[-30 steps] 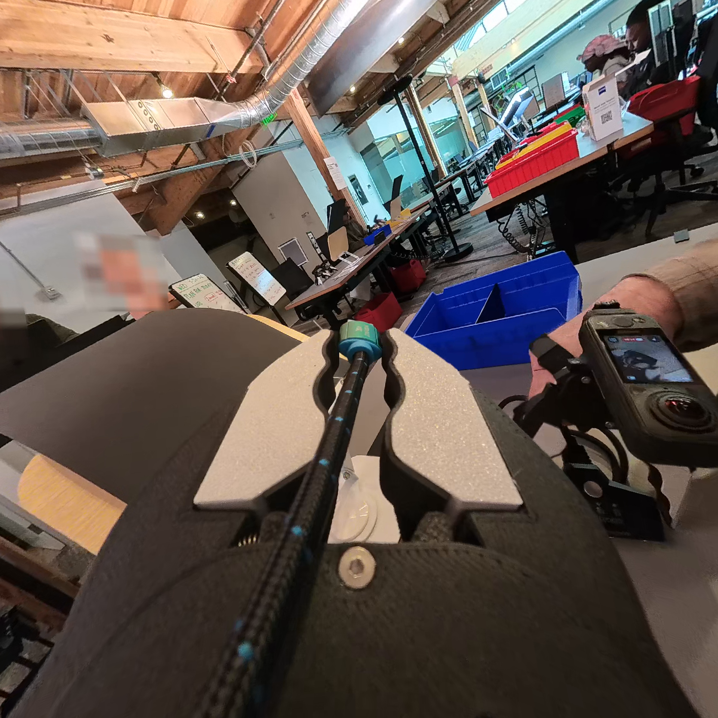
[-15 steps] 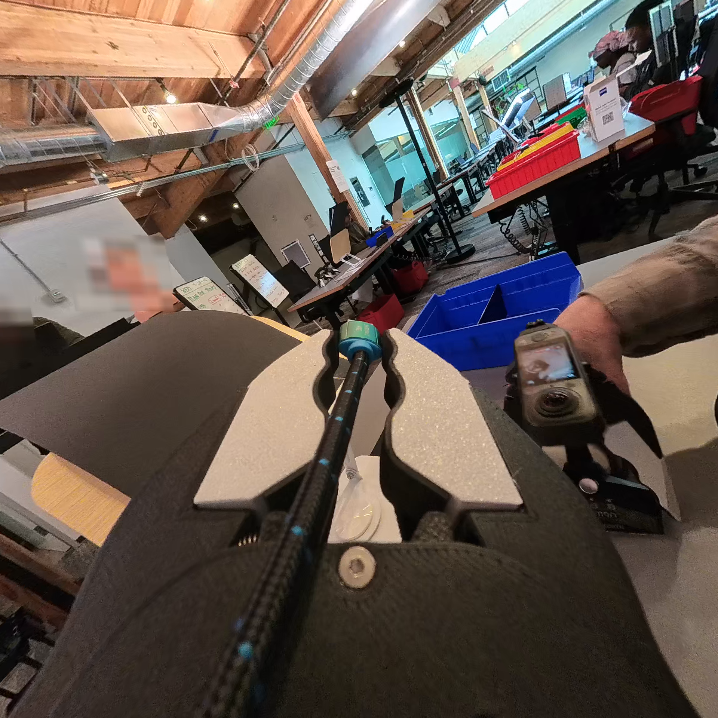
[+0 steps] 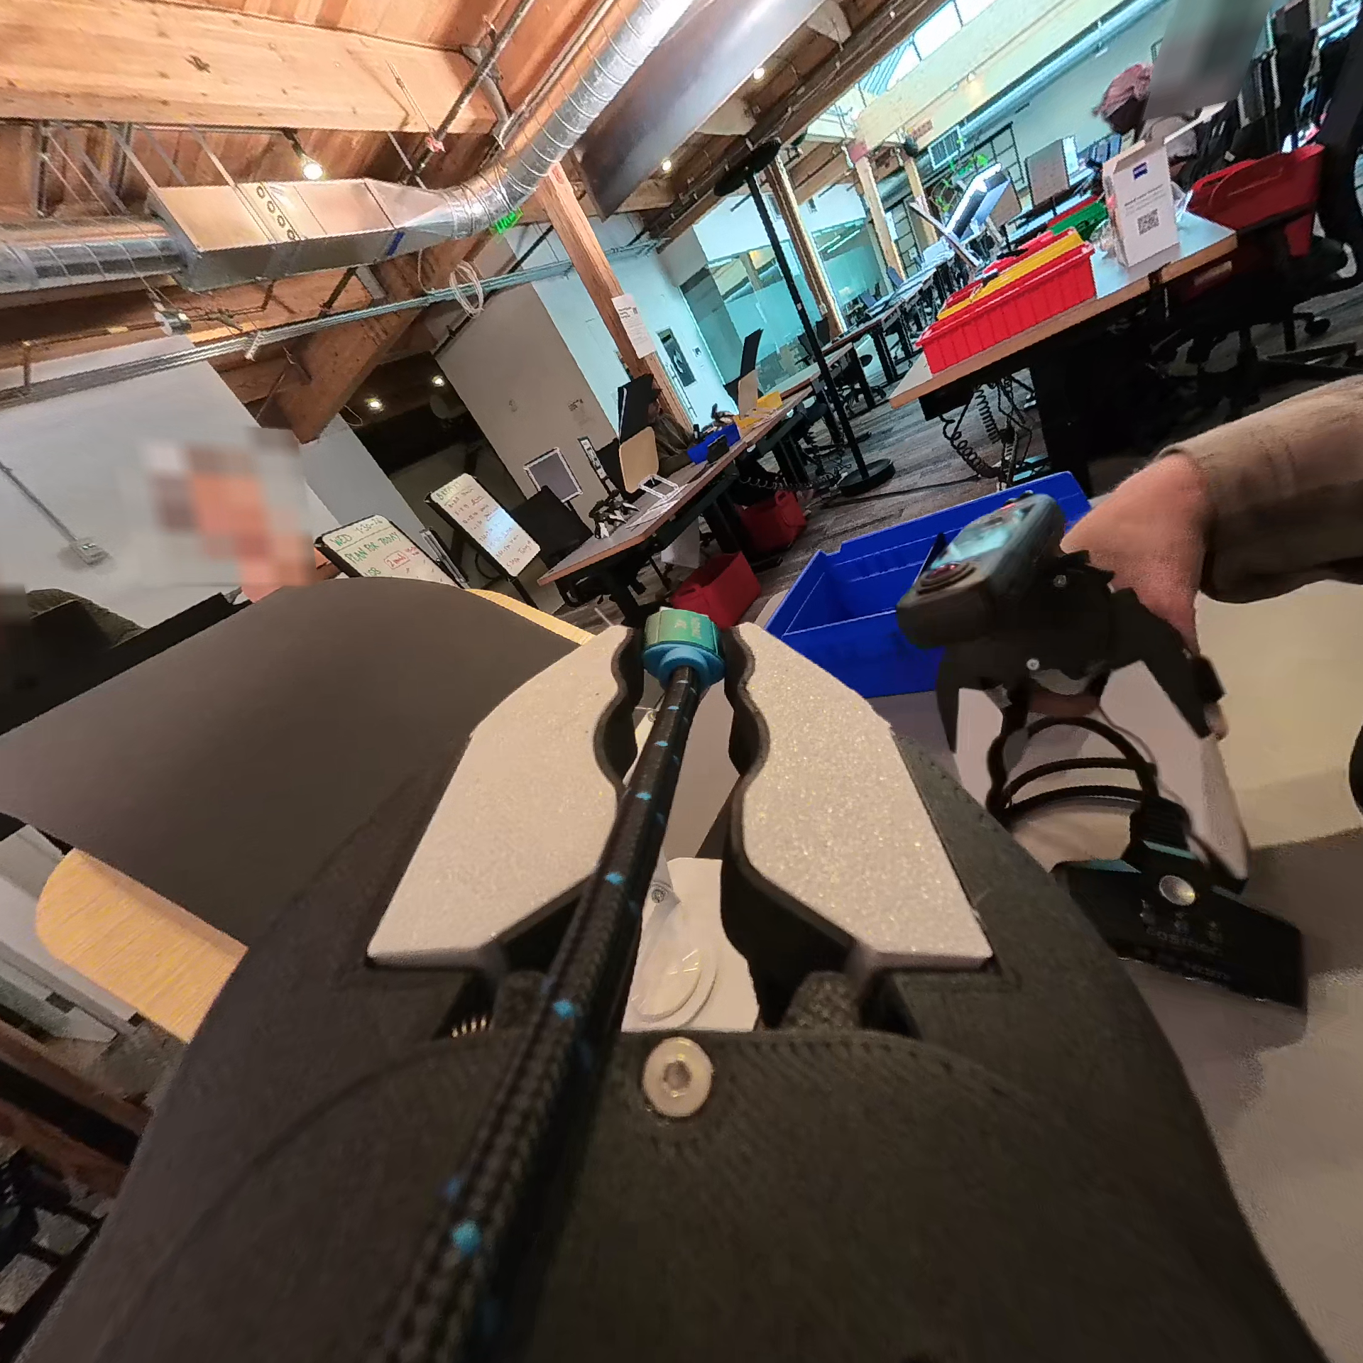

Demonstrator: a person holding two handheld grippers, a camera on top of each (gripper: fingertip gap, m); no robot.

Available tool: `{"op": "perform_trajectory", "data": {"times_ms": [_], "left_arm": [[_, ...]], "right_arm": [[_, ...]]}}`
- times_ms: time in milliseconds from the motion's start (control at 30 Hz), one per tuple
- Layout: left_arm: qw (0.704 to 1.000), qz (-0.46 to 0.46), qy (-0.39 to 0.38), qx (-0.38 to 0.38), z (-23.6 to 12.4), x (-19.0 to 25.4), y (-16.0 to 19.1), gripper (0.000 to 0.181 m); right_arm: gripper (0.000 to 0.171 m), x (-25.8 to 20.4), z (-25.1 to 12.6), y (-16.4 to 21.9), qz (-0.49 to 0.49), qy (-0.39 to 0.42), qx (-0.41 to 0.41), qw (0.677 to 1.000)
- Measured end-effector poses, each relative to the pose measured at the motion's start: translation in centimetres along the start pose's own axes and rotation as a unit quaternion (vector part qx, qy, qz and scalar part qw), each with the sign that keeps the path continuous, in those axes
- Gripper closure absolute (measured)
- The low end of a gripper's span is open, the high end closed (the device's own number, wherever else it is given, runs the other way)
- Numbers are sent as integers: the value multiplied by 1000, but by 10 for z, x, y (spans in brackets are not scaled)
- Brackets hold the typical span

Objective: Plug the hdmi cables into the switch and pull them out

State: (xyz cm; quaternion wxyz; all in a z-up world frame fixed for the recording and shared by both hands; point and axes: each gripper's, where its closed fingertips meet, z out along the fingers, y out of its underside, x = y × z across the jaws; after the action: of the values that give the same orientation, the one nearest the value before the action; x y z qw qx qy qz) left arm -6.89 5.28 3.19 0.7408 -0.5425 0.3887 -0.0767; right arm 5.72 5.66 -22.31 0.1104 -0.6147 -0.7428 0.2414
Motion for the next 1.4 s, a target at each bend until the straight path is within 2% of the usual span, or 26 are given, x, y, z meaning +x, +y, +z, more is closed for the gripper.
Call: {"op": "perform_trajectory", "data": {"times_ms": [33, 67, 100, 167, 233, 333, 433, 567, 733, 833, 967, 1100, 1267, 1400], "left_arm": [[1000, 1, 1, -1, 1, 1, 0, 160], [1000, 2, 2, -3, 2, 2, 1, 160], [1000, 2, 4, -4, 3, 3, 1, 160], [1000, 2, 10, -4, 6, 6, 2, 160], [1000, 1, 14, -4, 8, 9, 1, 160], [1000, 6, 16, -8, 10, 11, 1, 160], [1000, 4, 16, -6, 9, 10, 1, 160], [1000, 1, 18, -6, 7, 9, 3, 160], [1000, 0, 26, -3, 5, 11, 2, 160], [999, -1, 36, -3, 5, 14, 2, 160], [999, -9, 51, -8, 13, 22, 7, 160], [997, -26, 73, -12, 32, 38, 20, 160], [991, -52, 122, -9, 56, 70, 30, 160], [986, -46, 158, -32, 70, 96, 42, 160]], "right_arm": [[63, -10, -1, 4, 20, -27, 3, 999], [63, -19, 0, 8, 36, -51, 2, 998], [73, -23, 2, 11, 49, -63, -4, 997], [77, -31, 13, 15, 59, -95, -21, 994], [90, -28, 25, 24, 70, -114, -64, 989], [120, -32, 32, 21, 82, -171, -98, 977], [136, -40, 36, 21, 82, -233, -133, 960], [147, -52, 29, 20, 82, -317, -142, 934], [149, -54, 6, 17, 50, -338, -136, 930], [149, -43, -13, 0, 51, -324, -58, 943], [150, -25, -56, -39, 32, -263, 117, 957], [150, -11, -90, -63, 35, -184, 255, 949], [150, -13, -90, -71, 36, -127, 318, 939], [150, -24, -78, -76, 18, -121, 318, 940]]}}
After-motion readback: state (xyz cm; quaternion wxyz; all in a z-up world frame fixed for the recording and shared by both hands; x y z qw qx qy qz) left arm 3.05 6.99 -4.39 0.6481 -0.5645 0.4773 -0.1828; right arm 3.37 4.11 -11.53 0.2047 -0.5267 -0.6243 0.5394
